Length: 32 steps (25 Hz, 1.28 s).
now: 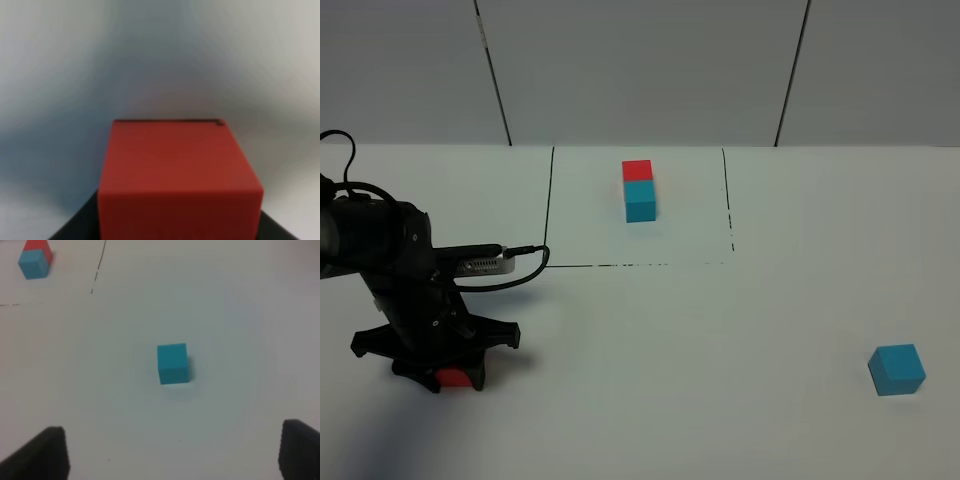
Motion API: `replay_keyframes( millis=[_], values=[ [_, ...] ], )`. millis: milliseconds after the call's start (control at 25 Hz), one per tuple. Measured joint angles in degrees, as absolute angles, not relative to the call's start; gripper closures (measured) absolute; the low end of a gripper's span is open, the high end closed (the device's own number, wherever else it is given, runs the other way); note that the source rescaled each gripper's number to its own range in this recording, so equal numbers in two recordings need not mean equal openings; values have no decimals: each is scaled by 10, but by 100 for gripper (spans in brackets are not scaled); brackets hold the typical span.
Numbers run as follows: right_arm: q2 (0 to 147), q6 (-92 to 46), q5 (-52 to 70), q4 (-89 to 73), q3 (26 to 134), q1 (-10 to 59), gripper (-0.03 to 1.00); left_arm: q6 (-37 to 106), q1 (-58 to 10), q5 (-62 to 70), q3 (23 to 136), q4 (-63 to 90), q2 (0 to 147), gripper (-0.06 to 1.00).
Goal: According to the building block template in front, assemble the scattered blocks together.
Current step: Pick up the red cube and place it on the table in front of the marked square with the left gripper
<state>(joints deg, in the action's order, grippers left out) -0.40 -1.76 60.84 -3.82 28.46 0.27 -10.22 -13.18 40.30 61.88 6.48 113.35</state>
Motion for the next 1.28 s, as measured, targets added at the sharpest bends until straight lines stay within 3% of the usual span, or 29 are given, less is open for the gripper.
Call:
replay_keyframes(
  millis=[200, 400, 800, 1280],
  values=[
    [-4, -18, 608, -38, 285, 3, 28, -75, -132, 409, 619, 11, 1133, 94],
    [-4, -18, 608, -38, 285, 3, 28, 49, -132, 427, 627, -13, 1116, 94],
    [-4, -18, 608, -38, 285, 3, 28, 301, -132, 615, 775, 8, 1104, 94],
    [-4, -18, 608, -38, 285, 3, 28, 554, -165, 634, 856, 47, 1104, 94]
  ],
)
